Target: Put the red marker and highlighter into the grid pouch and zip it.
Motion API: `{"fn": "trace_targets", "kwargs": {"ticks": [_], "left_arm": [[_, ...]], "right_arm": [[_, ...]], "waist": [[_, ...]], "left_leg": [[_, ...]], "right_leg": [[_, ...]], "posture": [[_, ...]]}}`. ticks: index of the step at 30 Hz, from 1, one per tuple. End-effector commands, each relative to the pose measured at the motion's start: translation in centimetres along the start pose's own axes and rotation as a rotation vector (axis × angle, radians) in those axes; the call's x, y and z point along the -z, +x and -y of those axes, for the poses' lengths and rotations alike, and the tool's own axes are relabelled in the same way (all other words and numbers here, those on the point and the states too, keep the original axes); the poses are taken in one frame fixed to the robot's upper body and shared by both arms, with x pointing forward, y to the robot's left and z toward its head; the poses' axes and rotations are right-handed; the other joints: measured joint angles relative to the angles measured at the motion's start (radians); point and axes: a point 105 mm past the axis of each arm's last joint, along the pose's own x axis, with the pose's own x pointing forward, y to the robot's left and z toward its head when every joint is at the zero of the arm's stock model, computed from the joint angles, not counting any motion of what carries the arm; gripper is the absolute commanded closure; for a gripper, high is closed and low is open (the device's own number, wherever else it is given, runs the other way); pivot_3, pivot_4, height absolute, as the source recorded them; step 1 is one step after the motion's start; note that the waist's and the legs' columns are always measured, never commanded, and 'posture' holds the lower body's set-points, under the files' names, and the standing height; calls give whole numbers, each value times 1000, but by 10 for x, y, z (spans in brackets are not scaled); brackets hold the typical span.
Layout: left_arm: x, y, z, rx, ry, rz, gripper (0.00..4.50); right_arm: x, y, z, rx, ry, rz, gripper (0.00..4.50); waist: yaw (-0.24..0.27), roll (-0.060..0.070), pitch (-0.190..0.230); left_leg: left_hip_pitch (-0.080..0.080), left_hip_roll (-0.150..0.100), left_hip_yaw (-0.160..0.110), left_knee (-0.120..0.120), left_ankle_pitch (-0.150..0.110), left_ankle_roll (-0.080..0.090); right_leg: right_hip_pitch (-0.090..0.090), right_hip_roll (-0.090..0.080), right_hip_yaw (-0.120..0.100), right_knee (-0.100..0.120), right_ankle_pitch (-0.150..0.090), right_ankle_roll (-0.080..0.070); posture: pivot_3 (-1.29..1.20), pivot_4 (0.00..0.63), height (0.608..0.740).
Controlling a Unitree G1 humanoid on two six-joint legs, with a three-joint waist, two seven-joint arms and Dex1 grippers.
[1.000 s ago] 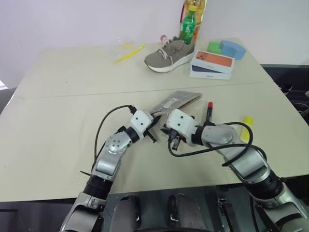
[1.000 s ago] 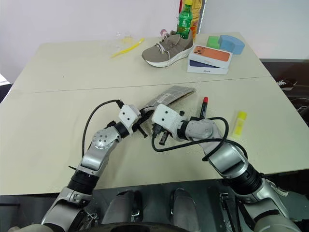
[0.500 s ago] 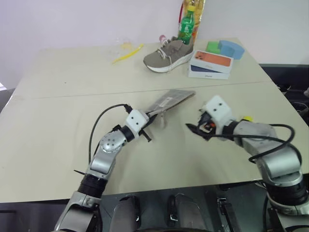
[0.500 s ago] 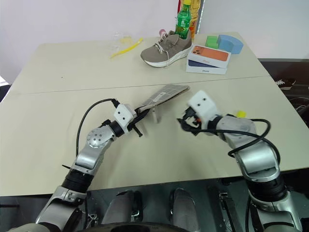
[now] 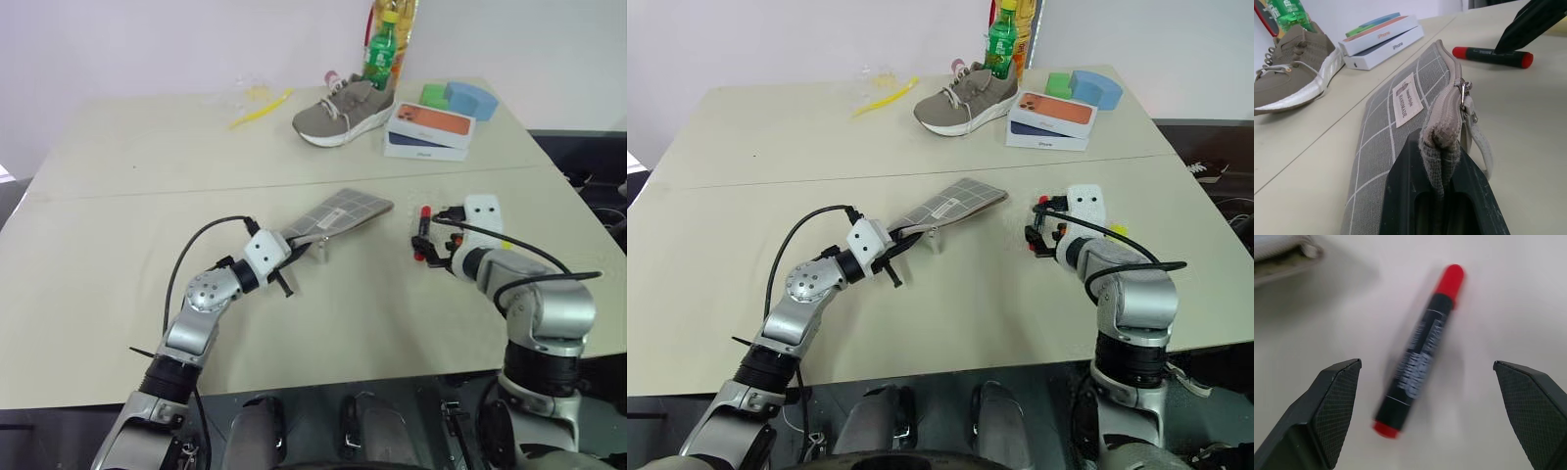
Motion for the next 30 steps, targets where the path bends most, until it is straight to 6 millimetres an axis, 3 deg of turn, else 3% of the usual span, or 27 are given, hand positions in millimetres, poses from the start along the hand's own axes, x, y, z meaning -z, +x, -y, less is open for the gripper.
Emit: {"fn": "trace_targets", "kwargs": {"ticks": [1, 9, 14, 18, 21, 25, 30], "left_arm": [[-10, -3, -6, -28, 24, 40, 4500], [-8, -7, -15, -80, 18, 33, 4500], [-7, -10, -23, -101, 27, 23, 4500], [-8, -13, -31, -120, 14, 28, 4500], [-8, -15, -33, -109, 1, 31, 4500], [-11, -16, -29, -61, -8, 44, 4500], [-14, -17, -22, -8, -20, 52, 4500]], "right_arm": [[-6, 0, 0, 18, -15, 23, 516], [-6, 2, 7, 49, -81, 6, 4232], [-20, -6, 5, 39, -300, 65, 4232], [-42, -30, -6, -86, -653, 181, 4232], [-42, -47, -13, -196, -862, 211, 4232], [-37, -57, -25, -305, -947, 236, 4232], [-36, -53, -36, -336, -966, 267, 4232]], "waist": [[0, 0, 0], [-1, 0, 0], [-1, 0, 0], [1, 0, 0], [1, -1, 1], [0, -2, 1], [2, -3, 1]], "left_leg": [[0, 0, 0, 0, 0, 0], [0, 0, 0, 0, 0, 0], [0, 0, 0, 0, 0, 0], [0, 0, 0, 0, 0, 0], [0, 0, 0, -1, 0, 0], [0, 0, 0, -1, 0, 0], [0, 0, 0, 0, 0, 0]], "right_leg": [[0, 0, 0, 0, 0, 0], [0, 0, 0, 0, 0, 0], [0, 0, 0, 0, 0, 0], [0, 0, 0, 0, 0, 0], [0, 0, 0, -1, 0, 0], [0, 0, 0, -1, 0, 0], [0, 0, 0, -1, 0, 0]], "posture": [[0, 150, 740], [0, 150, 740], [0, 150, 740], [0, 150, 740], [0, 150, 740], [0, 150, 740], [0, 150, 740]]}}
